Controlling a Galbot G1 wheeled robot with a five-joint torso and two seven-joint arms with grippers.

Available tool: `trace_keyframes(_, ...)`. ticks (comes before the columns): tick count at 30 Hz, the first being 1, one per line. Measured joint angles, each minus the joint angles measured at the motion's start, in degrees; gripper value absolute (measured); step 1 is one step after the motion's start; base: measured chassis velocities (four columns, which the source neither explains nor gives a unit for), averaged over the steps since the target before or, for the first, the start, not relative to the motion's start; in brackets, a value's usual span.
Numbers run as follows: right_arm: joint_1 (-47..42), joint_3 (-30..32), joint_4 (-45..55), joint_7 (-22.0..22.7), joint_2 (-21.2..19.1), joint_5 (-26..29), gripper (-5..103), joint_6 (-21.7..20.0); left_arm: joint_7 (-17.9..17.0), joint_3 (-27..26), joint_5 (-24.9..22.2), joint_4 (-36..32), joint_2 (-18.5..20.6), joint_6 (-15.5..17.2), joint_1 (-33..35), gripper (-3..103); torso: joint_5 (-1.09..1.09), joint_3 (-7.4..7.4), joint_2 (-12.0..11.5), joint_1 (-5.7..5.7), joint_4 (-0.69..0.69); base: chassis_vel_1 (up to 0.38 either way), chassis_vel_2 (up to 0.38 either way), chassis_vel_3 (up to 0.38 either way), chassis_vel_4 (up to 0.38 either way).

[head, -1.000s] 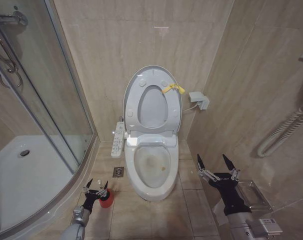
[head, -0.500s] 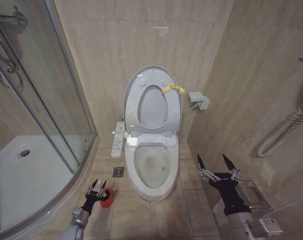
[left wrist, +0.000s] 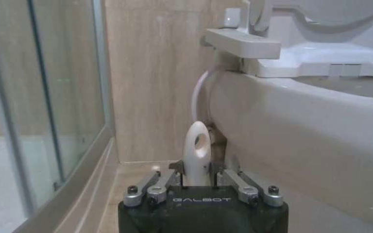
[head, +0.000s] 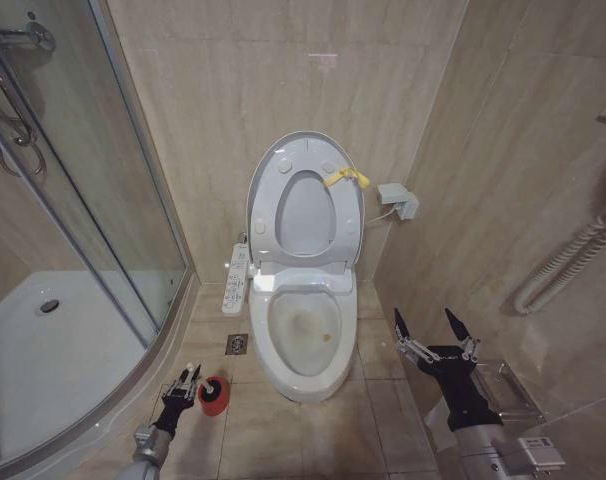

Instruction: Open the toilet lid, clean the toilet bowl with a toilet brush, close the toilet lid, and flush.

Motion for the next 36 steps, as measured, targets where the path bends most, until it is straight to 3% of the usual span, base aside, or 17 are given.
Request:
trace_keyframes(18,0.0,0.0,0.0,0.0,0.0,0.0,100,0.0,-0.58,-1.76,-3.57,-6.5,0.41,0.24,5.88,26,0.0,0.0,0.0,0.0,0.0,0.0,0.0,0.0,0.0)
trace_keyframes(33,0.0,0.0,0.0,0.0,0.0,0.0,100,0.0,-4.84,-3.9,-8.3,-25.49,0.49,2.06,15.91,26,0.01,0.0,0.0,0.0,0.0,0.0,0.0,0.0,0.0)
trace_keyframes(36,0.0,0.0,0.0,0.0,0.0,0.0,100,0.0,-5.26,-4.55,-10.04,-34.82,0.7,2.62,21.73,26,0.01,0.0,0.0,0.01,0.01,0.0,0.0,0.0,0.0)
